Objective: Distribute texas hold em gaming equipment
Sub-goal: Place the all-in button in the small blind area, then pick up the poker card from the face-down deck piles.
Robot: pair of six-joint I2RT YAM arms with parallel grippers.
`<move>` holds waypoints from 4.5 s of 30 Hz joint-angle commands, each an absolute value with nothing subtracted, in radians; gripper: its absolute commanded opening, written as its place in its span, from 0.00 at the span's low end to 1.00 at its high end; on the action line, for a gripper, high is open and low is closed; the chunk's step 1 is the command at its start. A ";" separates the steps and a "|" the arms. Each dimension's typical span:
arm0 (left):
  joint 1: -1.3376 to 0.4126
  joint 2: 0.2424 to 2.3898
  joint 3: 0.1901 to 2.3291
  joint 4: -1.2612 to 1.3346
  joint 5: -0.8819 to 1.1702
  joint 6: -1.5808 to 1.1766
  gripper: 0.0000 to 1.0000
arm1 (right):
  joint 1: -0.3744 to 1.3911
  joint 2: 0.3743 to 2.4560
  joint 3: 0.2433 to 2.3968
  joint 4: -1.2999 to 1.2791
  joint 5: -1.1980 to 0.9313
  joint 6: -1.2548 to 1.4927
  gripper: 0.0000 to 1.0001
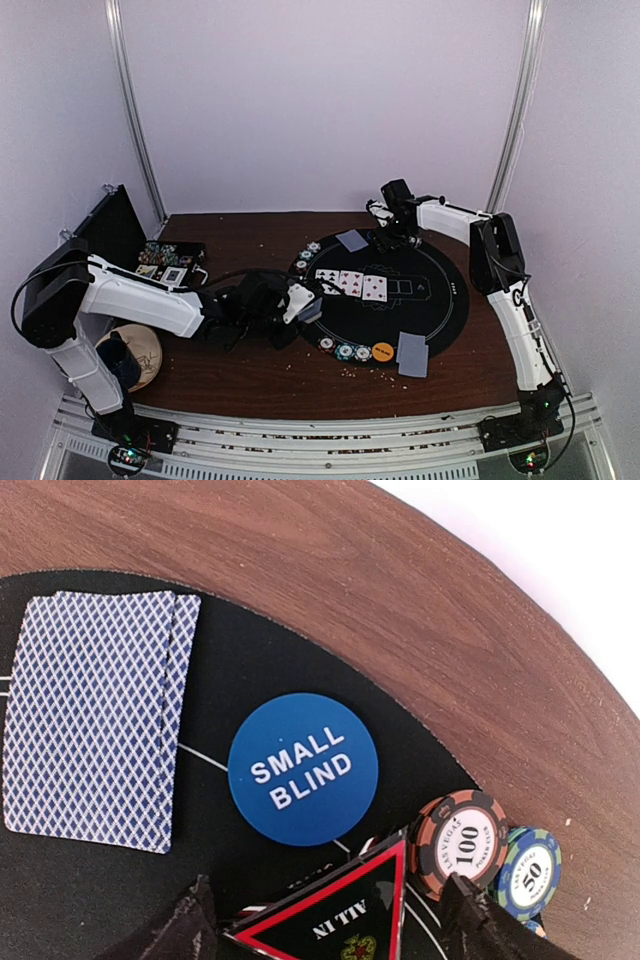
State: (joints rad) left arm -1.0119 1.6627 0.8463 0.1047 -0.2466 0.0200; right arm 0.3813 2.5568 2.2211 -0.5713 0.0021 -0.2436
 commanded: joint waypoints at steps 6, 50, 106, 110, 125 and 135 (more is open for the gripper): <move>-1.019 1.677 0.880 0.149 -0.251 0.017 0.23 | 0.378 2.450 2.231 -0.595 -0.023 -0.270 0.88; -1.031 1.620 0.840 0.199 -0.216 0.046 0.23 | 0.642 2.114 1.668 -0.593 -1.040 -0.123 0.91; -1.046 1.609 0.829 0.222 -0.163 0.059 0.23 | 0.674 2.152 1.824 -0.833 -0.844 -0.456 0.17; -1.046 1.611 0.831 0.221 -0.163 0.058 0.23 | 0.673 2.181 1.876 -0.937 -0.900 -0.528 0.04; -1.046 1.611 0.830 0.221 -0.169 0.059 0.23 | 0.678 2.265 1.972 -1.077 -0.940 -0.587 0.46; -1.046 1.620 0.834 0.216 -0.159 0.059 0.23 | 0.704 2.291 1.975 -1.017 -0.911 -0.526 0.43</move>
